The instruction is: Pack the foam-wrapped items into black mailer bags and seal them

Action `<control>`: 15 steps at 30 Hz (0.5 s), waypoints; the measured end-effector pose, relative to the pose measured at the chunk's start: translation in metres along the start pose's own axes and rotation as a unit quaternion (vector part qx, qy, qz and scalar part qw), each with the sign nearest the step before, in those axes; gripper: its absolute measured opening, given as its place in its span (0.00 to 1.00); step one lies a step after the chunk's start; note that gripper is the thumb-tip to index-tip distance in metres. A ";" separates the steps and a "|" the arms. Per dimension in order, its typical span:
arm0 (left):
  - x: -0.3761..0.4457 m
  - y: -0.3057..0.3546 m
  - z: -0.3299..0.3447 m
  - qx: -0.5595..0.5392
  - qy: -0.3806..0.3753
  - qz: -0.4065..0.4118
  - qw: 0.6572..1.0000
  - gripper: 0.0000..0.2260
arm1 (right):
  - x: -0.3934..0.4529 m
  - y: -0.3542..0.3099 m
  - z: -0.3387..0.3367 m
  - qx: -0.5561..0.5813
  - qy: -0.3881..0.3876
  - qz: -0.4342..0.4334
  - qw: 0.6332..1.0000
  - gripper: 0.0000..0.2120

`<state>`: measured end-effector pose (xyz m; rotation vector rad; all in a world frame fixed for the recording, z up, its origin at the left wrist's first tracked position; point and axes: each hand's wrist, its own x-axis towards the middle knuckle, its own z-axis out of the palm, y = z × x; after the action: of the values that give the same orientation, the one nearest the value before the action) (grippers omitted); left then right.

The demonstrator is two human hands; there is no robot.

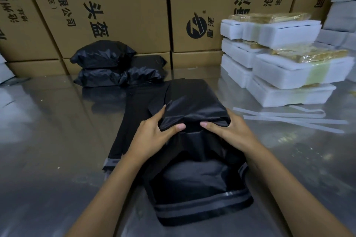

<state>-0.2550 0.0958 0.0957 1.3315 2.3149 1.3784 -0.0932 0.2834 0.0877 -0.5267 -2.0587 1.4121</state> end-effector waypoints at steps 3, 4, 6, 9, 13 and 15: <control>-0.003 -0.003 0.003 0.028 -0.077 -0.030 0.996 0.47 | -0.001 0.000 -0.007 -0.013 0.003 0.013 1.000 0.35; -0.002 -0.004 0.003 0.054 -0.093 -0.045 0.993 0.47 | -0.001 -0.001 -0.009 -0.019 0.008 0.016 1.000 0.41; 0.000 -0.008 0.001 0.115 -0.120 -0.064 0.984 0.45 | -0.003 -0.003 -0.011 -0.035 0.021 0.022 0.999 0.50; 0.001 -0.015 0.000 0.222 -0.176 -0.030 0.959 0.46 | -0.006 -0.008 -0.014 -0.015 0.033 0.030 0.999 0.54; 0.004 -0.020 0.001 0.295 -0.193 -0.043 0.935 0.50 | -0.007 -0.008 -0.021 0.014 0.057 0.053 0.997 0.49; 0.003 -0.019 0.003 0.265 -0.183 -0.056 0.945 0.52 | -0.008 -0.007 -0.023 0.011 0.056 0.057 0.997 0.42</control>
<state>-0.2672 0.0963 0.0809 1.3986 2.5219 0.4237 -0.0720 0.2919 0.0982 -0.7065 -1.9486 1.4352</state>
